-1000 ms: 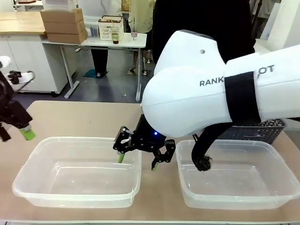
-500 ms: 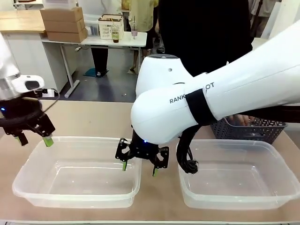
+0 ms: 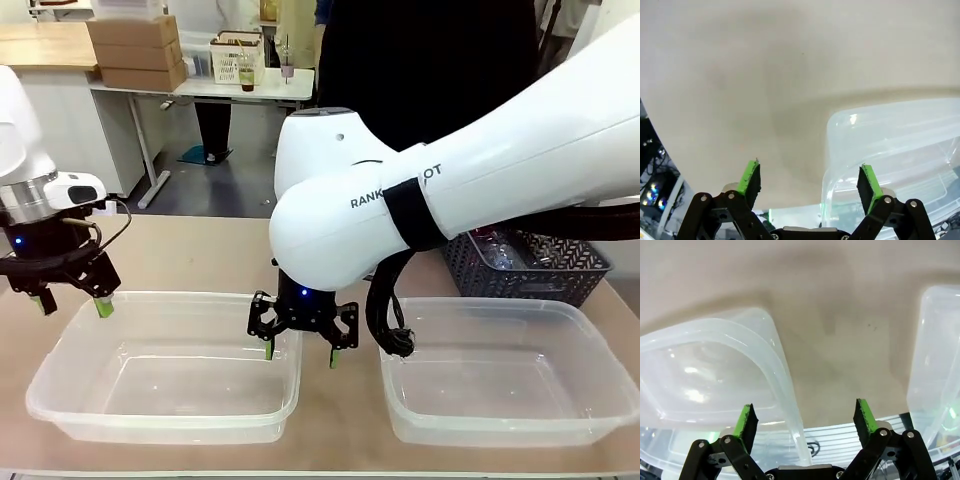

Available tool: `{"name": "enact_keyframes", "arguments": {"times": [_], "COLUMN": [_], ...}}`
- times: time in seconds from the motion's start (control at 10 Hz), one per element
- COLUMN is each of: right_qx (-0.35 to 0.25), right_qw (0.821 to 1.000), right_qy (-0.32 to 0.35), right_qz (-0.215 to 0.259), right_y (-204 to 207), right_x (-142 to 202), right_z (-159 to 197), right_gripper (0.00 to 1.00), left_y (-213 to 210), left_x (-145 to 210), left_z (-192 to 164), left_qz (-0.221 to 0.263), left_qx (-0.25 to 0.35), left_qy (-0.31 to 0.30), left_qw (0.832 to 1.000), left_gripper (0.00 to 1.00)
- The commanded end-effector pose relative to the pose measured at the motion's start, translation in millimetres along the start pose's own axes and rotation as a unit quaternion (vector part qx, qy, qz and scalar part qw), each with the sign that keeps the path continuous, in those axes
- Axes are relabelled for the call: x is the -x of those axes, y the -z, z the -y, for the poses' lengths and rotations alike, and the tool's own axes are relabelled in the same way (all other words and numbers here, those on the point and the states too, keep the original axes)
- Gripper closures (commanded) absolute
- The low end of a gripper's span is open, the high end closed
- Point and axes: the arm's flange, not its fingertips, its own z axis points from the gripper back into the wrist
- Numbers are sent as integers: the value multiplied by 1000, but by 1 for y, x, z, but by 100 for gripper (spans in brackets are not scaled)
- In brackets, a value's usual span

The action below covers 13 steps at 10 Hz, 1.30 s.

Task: Sort the waste into each basket.
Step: Pick up the Organizing box on the left side of the table and lift it.

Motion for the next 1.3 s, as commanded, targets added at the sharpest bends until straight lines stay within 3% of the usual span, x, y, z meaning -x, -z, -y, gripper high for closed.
{"name": "enact_keyframes", "arguments": {"times": [0.0, 0.1, 0.2, 0.3, 0.4, 0.5, 0.6, 0.7, 0.8, 1.2], "right_qx": [17, 22, 23, 24, 19, 18, 17, 17, 17, 26], "right_qw": [1000, 999, 1000, 1000, 1000, 1000, 1000, 1000, 1000, 1000], "right_qy": [17, 10, 2, 4, 5, 7, 6, 8, 8, 14], "right_qz": [18, 20, 20, 19, 19, 23, 25, 25, 25, 11], "right_y": [-2, -2, 0, 1, 1, 0, -1, -1, -1, 0], "right_x": [0, 2, 4, 4, 5, 5, 6, 5, 5, 4], "right_z": [-10, -13, -16, -17, -17, -18, -18, -18, -18, -11], "right_gripper": [0, 0, 12, 60, 71, 100, 100, 100, 96, 100], "left_y": [84, 88, 92, 93, 96, 99, 103, 106, 107, 94], "left_x": [124, 126, 125, 125, 125, 125, 124, 124, 123, 121], "left_z": [10, 12, 14, 18, 19, 21, 23, 25, 27, 22], "left_qz": [-2, -9, -6, 3, -1, -11, -20, -30, -34, -16], "left_qx": [13, 13, 17, 18, 11, 11, 9, 6, 5, 12], "left_qy": [-13, -10, -5, 0, 4, 6, 11, 14, 17, 0], "left_qw": [1000, 1000, 1000, 1000, 1000, 1000, 1000, 999, 999, 1000], "left_gripper": [0, 0, 0, 59, 59, 59, 64, 75, 100, 100]}}
